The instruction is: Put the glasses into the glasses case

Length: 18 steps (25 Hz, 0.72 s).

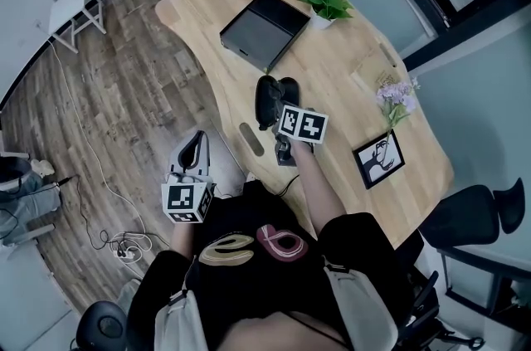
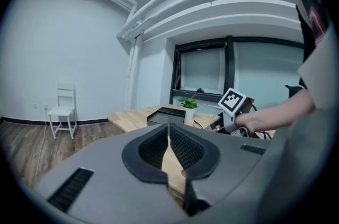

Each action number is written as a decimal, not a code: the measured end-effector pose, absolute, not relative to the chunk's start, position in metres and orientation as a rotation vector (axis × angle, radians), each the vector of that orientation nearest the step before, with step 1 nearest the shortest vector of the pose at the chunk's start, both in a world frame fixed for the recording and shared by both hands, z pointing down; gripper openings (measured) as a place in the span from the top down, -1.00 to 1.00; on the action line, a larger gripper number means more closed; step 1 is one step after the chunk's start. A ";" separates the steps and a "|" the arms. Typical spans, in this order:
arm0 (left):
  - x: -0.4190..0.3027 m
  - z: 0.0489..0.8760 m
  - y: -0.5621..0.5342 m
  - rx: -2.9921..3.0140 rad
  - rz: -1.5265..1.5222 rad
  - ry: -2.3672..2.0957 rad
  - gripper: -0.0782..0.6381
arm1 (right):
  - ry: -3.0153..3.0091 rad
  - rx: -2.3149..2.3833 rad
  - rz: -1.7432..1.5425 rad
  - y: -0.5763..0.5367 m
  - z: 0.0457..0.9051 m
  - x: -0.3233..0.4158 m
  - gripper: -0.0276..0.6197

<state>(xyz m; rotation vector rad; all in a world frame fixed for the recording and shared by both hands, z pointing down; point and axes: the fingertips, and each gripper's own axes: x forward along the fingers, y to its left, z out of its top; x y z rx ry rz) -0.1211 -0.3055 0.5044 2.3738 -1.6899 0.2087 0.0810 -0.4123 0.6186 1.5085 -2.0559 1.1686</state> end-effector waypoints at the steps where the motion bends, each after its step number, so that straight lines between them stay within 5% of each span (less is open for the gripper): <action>1: -0.122 0.505 -0.305 2.369 0.214 -1.694 0.71 | -2.046 1.508 1.182 -0.414 0.621 0.082 0.86; 18: -0.134 0.518 -0.303 2.278 0.255 -1.741 0.71 | -1.932 1.448 1.269 -0.434 0.661 0.072 0.86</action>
